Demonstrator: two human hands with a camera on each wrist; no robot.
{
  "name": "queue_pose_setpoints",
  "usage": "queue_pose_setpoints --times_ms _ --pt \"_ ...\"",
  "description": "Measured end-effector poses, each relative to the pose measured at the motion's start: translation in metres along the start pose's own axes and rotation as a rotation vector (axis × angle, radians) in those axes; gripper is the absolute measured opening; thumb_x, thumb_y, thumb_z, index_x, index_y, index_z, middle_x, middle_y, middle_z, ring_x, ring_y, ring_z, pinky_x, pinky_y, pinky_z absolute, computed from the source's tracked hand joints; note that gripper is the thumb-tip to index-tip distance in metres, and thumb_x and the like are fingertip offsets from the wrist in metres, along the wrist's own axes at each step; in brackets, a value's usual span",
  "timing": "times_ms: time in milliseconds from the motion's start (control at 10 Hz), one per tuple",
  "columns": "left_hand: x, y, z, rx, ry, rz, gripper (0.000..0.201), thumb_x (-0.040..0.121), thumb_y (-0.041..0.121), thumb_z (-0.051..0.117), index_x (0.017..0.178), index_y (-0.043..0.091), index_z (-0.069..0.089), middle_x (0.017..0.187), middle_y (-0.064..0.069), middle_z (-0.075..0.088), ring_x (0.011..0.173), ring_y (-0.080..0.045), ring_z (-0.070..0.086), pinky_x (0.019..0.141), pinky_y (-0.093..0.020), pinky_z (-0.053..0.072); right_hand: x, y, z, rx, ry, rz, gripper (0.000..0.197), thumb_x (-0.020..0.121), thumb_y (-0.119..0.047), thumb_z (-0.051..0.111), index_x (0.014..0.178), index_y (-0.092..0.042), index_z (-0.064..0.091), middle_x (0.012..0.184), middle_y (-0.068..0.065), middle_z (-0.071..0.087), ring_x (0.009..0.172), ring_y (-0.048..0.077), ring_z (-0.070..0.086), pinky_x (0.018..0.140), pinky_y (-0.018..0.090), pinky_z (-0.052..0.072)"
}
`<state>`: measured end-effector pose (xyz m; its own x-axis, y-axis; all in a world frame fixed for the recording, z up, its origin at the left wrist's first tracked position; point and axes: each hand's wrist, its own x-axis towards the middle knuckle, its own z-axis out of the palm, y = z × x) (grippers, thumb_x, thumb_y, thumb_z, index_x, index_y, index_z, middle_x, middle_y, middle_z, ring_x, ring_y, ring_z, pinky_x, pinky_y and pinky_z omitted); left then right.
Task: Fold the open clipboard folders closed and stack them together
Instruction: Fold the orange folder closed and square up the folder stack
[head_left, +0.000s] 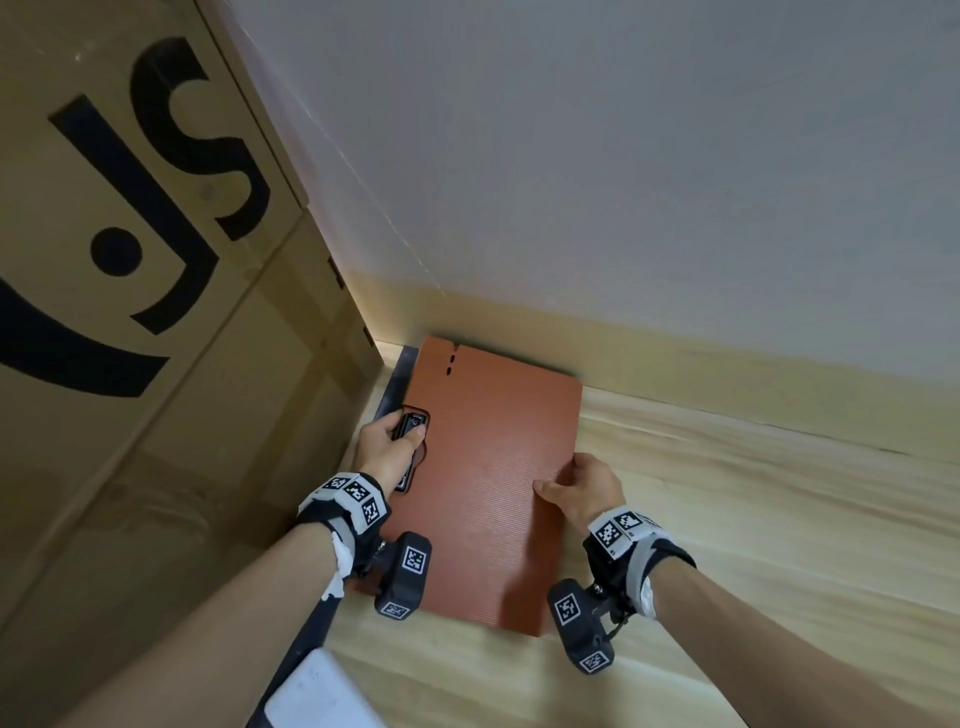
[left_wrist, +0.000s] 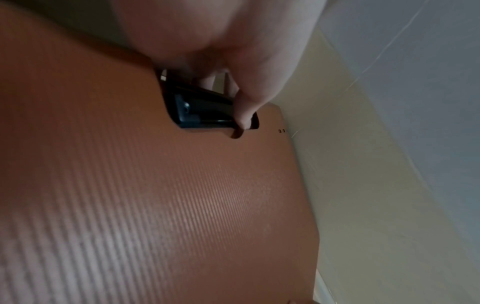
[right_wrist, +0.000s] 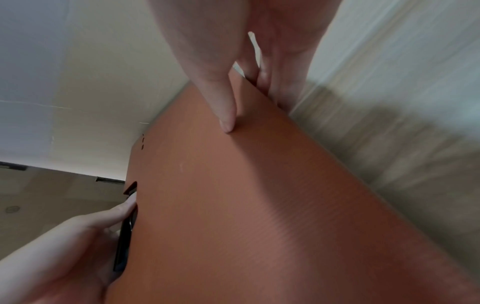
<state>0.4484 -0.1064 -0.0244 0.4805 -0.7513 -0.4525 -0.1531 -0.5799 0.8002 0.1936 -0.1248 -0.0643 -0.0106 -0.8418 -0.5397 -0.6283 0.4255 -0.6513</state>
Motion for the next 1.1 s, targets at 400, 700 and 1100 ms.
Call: queue_pose_setpoints --times_ms 400,700,1100 --pt "0.004 -0.004 0.000 0.104 0.046 0.012 0.027 0.088 0.028 0.069 0.114 0.024 0.072 0.102 -0.002 0.073 0.096 -0.028 0.068 0.087 -0.045 0.057 -0.002 -0.014 -0.005 -0.080 0.019 0.003 0.032 0.071 -0.036 0.080 0.084 -0.016 0.058 0.081 -0.001 0.063 0.071 0.018 0.058 0.055 0.024 0.039" --pt "0.010 -0.006 0.004 0.155 0.046 0.018 0.028 0.088 0.032 0.067 0.116 0.026 0.071 0.103 -0.001 0.073 0.095 -0.028 0.067 0.088 -0.045 0.057 0.001 -0.010 -0.001 -0.057 0.000 0.016 0.044 0.064 -0.046 0.079 0.089 -0.015 0.063 0.091 0.003 0.068 0.080 0.022 0.066 0.071 0.035 0.056" --pt "-0.011 0.015 0.001 0.293 0.057 0.047 0.049 0.089 0.017 0.055 0.138 0.016 0.051 0.135 -0.011 0.059 0.116 -0.035 0.057 0.095 -0.038 0.048 -0.016 -0.002 -0.034 0.246 -0.016 0.071 0.050 0.081 -0.024 0.065 0.128 -0.011 0.054 0.124 0.007 0.062 0.117 0.027 0.056 0.105 0.046 0.044"
